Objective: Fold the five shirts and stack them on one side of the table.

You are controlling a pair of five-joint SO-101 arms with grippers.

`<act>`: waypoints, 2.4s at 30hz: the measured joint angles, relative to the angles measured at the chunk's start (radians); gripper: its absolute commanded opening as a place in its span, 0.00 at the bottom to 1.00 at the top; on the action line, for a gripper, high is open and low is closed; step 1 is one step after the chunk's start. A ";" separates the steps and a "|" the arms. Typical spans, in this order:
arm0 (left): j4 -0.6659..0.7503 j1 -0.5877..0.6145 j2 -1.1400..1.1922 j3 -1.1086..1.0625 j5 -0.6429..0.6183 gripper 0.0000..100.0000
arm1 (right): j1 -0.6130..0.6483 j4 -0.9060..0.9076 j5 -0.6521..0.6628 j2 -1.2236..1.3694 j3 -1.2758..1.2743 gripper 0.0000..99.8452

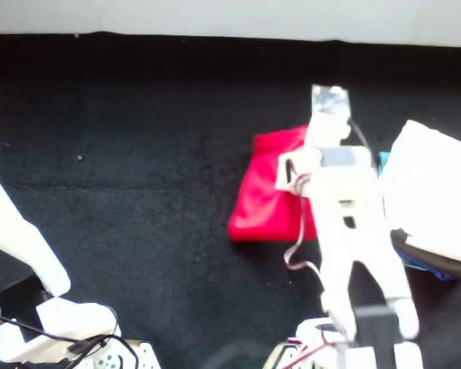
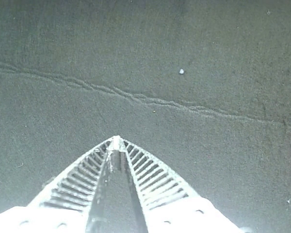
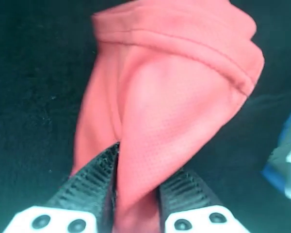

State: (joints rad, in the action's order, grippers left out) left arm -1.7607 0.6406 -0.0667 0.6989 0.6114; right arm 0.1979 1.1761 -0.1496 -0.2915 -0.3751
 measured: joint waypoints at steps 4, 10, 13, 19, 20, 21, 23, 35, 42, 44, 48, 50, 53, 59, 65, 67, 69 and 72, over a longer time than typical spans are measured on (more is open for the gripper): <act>0.000 0.000 0.000 0.000 0.000 0.01 | -0.075 0.035 0.180 -0.126 0.063 0.01; 0.000 0.000 0.000 0.000 0.000 0.01 | -0.212 0.038 0.397 -0.170 0.129 0.01; 0.000 0.000 0.000 0.000 0.000 0.01 | -0.272 0.040 0.454 -0.170 0.132 0.01; 0.000 0.000 0.000 0.000 0.000 0.01 | -0.385 -0.066 0.539 -0.170 0.100 0.01; 0.000 0.000 0.000 0.000 0.000 0.01 | -0.407 -0.103 0.557 -0.170 0.084 0.01; 0.000 0.000 0.000 0.000 0.000 0.01 | -0.430 -0.140 0.574 -0.170 0.071 0.01; 0.000 0.000 0.000 0.000 0.000 0.01 | -0.474 -0.207 0.609 -0.170 0.049 0.01; 0.000 0.000 0.000 0.000 0.000 0.01 | -0.626 -0.278 0.678 -0.170 -0.049 0.01; 0.000 0.000 0.000 0.000 0.000 0.01 | -0.729 -0.396 0.816 -0.101 -0.123 0.16; 0.000 0.000 0.000 0.000 0.000 0.01 | -0.769 -0.422 0.827 -0.078 -0.123 0.23; 0.000 0.000 0.000 0.000 0.000 0.01 | -0.842 -0.433 0.832 -0.057 -0.101 0.23; 0.000 0.000 0.000 0.000 0.000 0.01 | -0.855 -0.433 0.832 -0.058 -0.081 0.23; 0.000 0.000 0.000 0.000 0.000 0.01 | -0.855 -0.411 0.836 -0.068 -0.066 0.23; 0.000 0.000 0.000 0.000 0.000 0.01 | -0.807 -0.252 0.838 -0.147 -0.064 0.06; 0.000 0.000 0.000 0.000 0.000 0.01 | -0.816 -0.210 0.841 -0.158 -0.068 0.02; 0.000 0.000 0.000 0.000 0.000 0.01 | -0.845 -0.238 0.841 -0.160 -0.109 0.02; 0.000 0.000 0.000 0.000 0.000 0.01 | -0.868 -0.296 0.848 -0.161 -0.183 0.02; 0.000 0.000 0.000 0.000 0.000 0.01 | -0.904 -0.427 0.919 -0.161 -0.322 0.02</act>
State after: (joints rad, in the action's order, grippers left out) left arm -1.7607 0.6406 -0.0667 0.6989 0.6114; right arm -0.7058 0.7495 0.7695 -0.4526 -0.6974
